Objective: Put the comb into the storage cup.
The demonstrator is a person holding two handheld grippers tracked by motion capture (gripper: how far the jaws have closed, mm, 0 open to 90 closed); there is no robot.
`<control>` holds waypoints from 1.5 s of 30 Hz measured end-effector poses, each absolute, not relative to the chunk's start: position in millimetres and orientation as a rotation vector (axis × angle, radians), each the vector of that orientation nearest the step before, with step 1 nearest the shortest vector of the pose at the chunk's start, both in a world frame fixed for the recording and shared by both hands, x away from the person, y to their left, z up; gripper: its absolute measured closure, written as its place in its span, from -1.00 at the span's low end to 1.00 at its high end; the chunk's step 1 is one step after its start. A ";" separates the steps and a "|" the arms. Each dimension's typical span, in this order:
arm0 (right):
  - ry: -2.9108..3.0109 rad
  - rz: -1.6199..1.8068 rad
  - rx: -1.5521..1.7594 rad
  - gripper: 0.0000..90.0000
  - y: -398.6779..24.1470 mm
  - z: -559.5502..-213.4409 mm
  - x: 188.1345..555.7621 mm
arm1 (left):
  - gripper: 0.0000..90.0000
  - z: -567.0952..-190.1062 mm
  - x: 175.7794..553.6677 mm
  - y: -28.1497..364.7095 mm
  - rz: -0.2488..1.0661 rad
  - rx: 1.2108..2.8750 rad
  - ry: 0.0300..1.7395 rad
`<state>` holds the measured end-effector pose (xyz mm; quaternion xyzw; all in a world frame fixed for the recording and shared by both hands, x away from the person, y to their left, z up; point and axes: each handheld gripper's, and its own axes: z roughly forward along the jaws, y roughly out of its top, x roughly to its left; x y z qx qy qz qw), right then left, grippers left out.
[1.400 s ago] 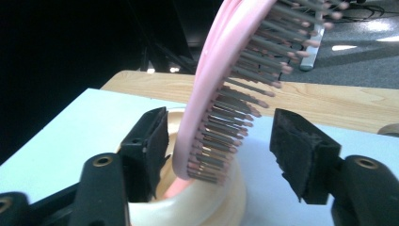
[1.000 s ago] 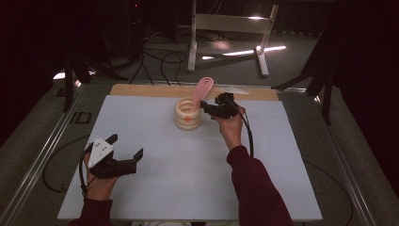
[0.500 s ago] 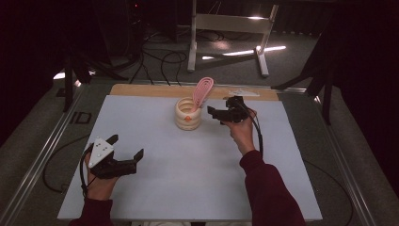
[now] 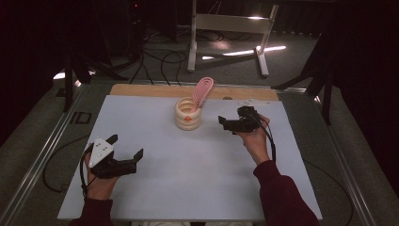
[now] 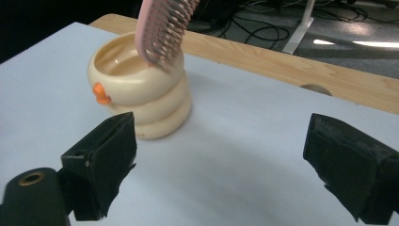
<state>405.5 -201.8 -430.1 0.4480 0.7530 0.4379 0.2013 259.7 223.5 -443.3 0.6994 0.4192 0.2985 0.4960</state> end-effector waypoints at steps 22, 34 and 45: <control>2.066 1.209 1.188 -0.80 -243.9 -447.5 339.4 | -1.00 -441.7 260.7 236.2 0.736 1.669 1.032; 1.963 1.231 1.127 -0.80 -255.6 -451.1 308.4 | -1.00 -443.2 259.5 243.8 0.747 1.642 1.021; 1.910 1.285 1.083 -0.80 -271.1 -469.9 286.8 | -1.00 -449.9 259.7 247.7 0.765 1.631 1.017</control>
